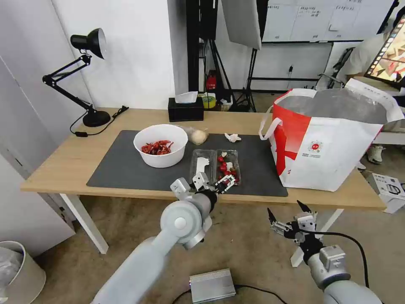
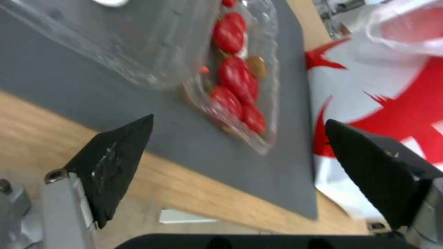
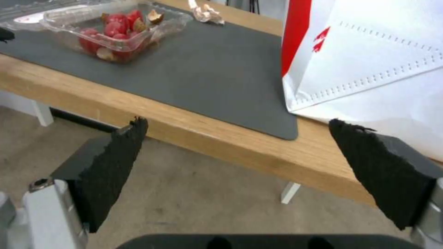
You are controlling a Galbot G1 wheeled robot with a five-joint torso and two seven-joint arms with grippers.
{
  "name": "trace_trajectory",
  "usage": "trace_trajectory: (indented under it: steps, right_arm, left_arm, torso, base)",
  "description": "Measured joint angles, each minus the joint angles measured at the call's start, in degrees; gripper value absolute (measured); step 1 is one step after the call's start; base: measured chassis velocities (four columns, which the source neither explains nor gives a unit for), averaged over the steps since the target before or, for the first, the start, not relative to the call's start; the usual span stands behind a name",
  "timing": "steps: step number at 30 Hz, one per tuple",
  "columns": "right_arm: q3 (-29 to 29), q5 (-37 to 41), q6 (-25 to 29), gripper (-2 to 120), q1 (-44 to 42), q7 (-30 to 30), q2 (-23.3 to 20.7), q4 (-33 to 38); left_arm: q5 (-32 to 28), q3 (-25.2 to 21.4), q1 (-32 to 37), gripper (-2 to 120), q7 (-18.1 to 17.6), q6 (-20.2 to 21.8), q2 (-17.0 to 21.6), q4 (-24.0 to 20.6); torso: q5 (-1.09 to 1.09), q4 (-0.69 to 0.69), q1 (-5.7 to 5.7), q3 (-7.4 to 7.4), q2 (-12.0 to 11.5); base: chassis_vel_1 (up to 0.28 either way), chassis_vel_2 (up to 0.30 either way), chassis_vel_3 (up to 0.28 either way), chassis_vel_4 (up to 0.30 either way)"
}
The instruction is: Pick up the trash from the table and place it into the takeout bag.
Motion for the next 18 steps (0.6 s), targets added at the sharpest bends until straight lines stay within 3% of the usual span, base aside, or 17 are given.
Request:
trace_trajectory:
  steps: [18]
  right_arm:
    - [-0.57,0.16,0.01,100,0.77,0.01,-0.20,-0.74]
  left_arm:
    - [0.64,0.26,-2.32,100,-1.12,-0.84,-0.51,2.76]
  torso:
    - [0.00,0.00,-0.01,0.00,0.00]
  base:
    - [0.000,0.000,0.000,0.000]
